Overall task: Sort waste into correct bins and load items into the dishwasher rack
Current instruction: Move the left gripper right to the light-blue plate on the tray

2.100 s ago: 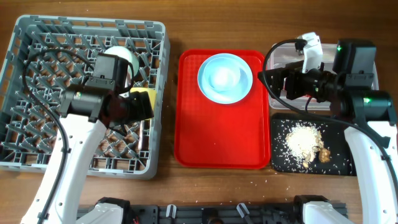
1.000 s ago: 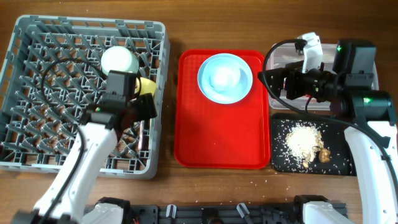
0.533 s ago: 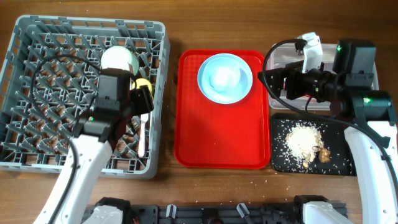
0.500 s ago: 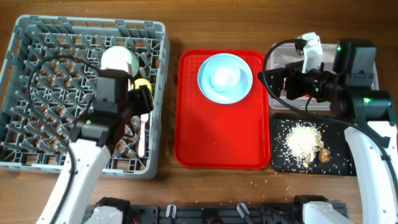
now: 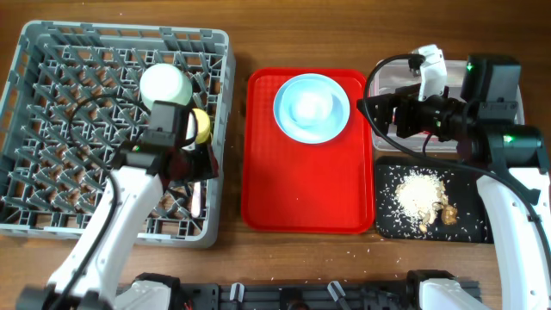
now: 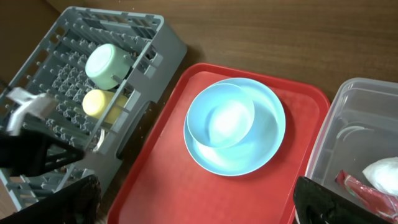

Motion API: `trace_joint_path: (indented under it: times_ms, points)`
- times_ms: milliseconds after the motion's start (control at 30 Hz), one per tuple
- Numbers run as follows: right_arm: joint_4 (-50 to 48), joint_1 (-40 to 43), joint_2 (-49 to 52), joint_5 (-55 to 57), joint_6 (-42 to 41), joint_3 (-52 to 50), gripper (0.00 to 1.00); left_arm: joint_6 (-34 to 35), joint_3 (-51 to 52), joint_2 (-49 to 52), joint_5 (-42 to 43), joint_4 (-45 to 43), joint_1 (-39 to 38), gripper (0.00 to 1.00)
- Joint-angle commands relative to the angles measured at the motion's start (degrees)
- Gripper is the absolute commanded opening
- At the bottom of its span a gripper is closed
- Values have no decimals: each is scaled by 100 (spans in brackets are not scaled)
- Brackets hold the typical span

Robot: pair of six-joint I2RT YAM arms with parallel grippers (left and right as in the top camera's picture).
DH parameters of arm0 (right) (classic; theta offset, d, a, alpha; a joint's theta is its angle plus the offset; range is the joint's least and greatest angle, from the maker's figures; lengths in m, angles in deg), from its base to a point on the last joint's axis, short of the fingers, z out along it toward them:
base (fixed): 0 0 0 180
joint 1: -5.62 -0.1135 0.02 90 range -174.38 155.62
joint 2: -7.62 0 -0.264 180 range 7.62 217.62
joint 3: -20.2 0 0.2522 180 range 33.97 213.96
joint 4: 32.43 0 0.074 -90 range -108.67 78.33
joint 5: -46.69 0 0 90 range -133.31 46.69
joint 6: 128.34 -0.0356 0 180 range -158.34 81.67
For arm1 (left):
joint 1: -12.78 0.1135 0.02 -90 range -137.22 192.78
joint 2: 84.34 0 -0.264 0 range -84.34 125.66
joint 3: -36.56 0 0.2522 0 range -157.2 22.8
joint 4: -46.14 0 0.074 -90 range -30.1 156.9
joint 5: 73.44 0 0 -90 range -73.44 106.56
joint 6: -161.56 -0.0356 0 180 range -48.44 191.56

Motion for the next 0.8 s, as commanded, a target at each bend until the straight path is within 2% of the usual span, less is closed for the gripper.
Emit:
trace_joint_path:
  times_ms: [0,33,67,133,200,300,467,600,767]
  points:
    - [-17,-2,26,11,94,-4,100,-472,9,647,275,-212,-33,47]
    - [-17,-2,26,11,94,-4,100,-490,9,833,275,-297,-33,40]
    - [-17,-2,26,11,96,-4,100,-490,7,962,275,-407,-33,29]
    - [-17,-2,26,11,96,-4,100,-529,4,1008,273,-811,-31,26]
    - [-17,-2,26,11,94,-4,100,-527,-11,988,278,-1174,-31,25]
    - [-17,-2,26,11,94,-4,100,-529,-11,988,776,-1554,-55,25]
    - [-17,-2,26,11,94,-4,100,-831,-9,990,748,-1589,-671,27]
    - [-17,-2,26,11,94,-4,100,-828,-9,990,-39,-1488,-1375,25]
    - [-17,-2,26,11,96,-4,100,-833,-9,990,-960,-1320,-1478,29]
